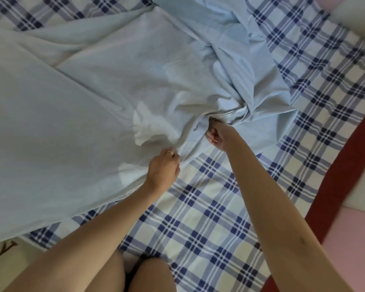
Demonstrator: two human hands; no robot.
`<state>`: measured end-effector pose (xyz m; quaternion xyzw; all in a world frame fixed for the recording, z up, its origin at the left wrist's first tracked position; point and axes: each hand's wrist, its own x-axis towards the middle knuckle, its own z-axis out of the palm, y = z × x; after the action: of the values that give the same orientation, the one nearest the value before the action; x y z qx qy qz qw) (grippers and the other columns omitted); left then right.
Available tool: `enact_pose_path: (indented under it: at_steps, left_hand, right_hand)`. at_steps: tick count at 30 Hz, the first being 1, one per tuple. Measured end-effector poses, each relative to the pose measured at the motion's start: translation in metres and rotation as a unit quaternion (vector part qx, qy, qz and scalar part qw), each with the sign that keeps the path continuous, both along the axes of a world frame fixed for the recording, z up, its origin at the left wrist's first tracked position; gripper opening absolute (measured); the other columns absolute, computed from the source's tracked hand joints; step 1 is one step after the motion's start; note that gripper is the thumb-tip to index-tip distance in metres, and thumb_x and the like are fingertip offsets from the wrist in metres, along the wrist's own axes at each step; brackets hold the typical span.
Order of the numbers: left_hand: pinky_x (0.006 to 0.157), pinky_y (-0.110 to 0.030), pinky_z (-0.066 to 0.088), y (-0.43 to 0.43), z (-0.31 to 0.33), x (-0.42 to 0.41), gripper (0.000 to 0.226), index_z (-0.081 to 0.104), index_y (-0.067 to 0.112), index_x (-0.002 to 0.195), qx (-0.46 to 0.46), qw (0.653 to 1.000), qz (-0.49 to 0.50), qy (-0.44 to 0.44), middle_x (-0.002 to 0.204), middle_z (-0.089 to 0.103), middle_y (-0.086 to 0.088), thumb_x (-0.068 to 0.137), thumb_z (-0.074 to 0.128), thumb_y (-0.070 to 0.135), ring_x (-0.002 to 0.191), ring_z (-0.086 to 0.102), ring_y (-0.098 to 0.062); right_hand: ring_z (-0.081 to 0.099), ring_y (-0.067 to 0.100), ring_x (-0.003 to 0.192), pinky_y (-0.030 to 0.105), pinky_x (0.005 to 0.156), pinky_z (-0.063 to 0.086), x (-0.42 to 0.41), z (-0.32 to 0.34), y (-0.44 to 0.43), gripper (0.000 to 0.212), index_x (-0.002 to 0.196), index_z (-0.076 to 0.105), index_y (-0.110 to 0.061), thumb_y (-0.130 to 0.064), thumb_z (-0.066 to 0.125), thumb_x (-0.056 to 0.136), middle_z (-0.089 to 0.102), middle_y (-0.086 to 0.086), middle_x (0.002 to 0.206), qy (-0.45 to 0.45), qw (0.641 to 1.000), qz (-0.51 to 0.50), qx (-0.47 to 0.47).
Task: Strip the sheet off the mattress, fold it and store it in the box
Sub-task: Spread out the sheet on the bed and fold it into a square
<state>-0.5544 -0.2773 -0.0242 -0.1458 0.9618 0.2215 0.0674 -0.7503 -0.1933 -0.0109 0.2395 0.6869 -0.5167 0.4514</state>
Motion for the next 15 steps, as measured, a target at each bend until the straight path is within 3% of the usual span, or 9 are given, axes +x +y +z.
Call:
enact_pose_path:
  at_steps: [2, 5, 7, 9, 12, 15]
  left_hand:
    - [0.036, -0.024, 0.041, 0.008, 0.001, 0.004, 0.015, 0.066, 0.007, 0.072, -0.007, 0.998, -0.058, -0.006, 0.077, 0.061, -0.005, 0.061, 0.077, 0.008, 0.064, 0.06, -0.018]
    - [0.037, -0.027, 0.045, 0.016, -0.005, 0.01, 0.021, 0.066, 0.005, 0.087, 0.012, 0.998, -0.057, -0.037, 0.094, 0.065, -0.01, 0.068, 0.076, 0.007, 0.072, 0.064, -0.021]
    - [0.039, -0.029, 0.048, 0.016, -0.008, 0.012, 0.025, 0.066, 0.006, 0.093, 0.013, 0.998, -0.035, -0.047, 0.099, 0.066, -0.012, 0.071, 0.075, 0.008, 0.075, 0.066, -0.022]
    - [0.036, -0.027, 0.047, 0.016, -0.009, 0.012, 0.034, 0.067, 0.007, 0.09, 0.002, 0.999, -0.03, -0.045, 0.093, 0.067, -0.011, 0.06, 0.082, 0.007, 0.067, 0.065, -0.021]
    - [0.035, -0.023, 0.043, 0.016, -0.011, 0.012, 0.045, 0.067, 0.004, 0.09, -0.017, 0.998, -0.032, -0.044, 0.079, 0.065, -0.01, 0.05, 0.086, 0.001, 0.057, 0.061, -0.019]
    - [0.034, -0.023, 0.041, 0.016, -0.016, 0.013, 0.052, 0.067, 0.001, 0.092, -0.025, 0.998, -0.026, -0.057, 0.07, 0.064, -0.01, 0.045, 0.085, -0.009, 0.056, 0.061, -0.022]
  right_hand:
    - [0.03, 0.008, 0.044, 0.019, 0.051, 0.03, 0.006, -0.003, 0.003, 0.034, 0.064, 0.039, -0.018, -0.013, 0.048, 0.097, 0.033, -0.003, 0.054, 0.007, 0.999, 0.037, -0.001]
    - [0.026, 0.009, 0.052, 0.023, 0.054, 0.022, 0.018, -0.005, 0.002, 0.028, 0.071, 0.043, -0.019, -0.022, 0.043, 0.099, 0.032, -0.003, 0.059, 0.02, 0.998, 0.064, -0.004]
    - [0.034, 0.009, 0.055, 0.024, 0.055, 0.024, 0.022, 0.0, 0.001, 0.027, 0.083, 0.054, -0.019, -0.036, 0.04, 0.098, 0.048, -0.004, 0.067, 0.016, 0.999, 0.043, -0.015]
    - [0.047, 0.01, 0.066, 0.026, 0.062, 0.031, 0.025, 0.0, 0.003, 0.03, 0.087, 0.06, -0.021, -0.045, 0.044, 0.094, 0.059, -0.005, 0.077, 0.027, 0.998, 0.05, -0.005]
    - [0.035, 0.013, 0.059, 0.023, 0.055, 0.026, 0.028, -0.01, 0.007, 0.018, 0.072, 0.054, -0.02, -0.024, 0.058, 0.089, 0.043, -0.002, 0.062, 0.077, 0.993, 0.075, 0.041]
    - [0.033, 0.008, 0.051, 0.019, 0.047, 0.027, 0.029, -0.014, 0.012, 0.006, 0.086, 0.06, -0.021, -0.016, 0.058, 0.09, 0.05, -0.005, 0.06, 0.083, 0.996, 0.008, 0.028]
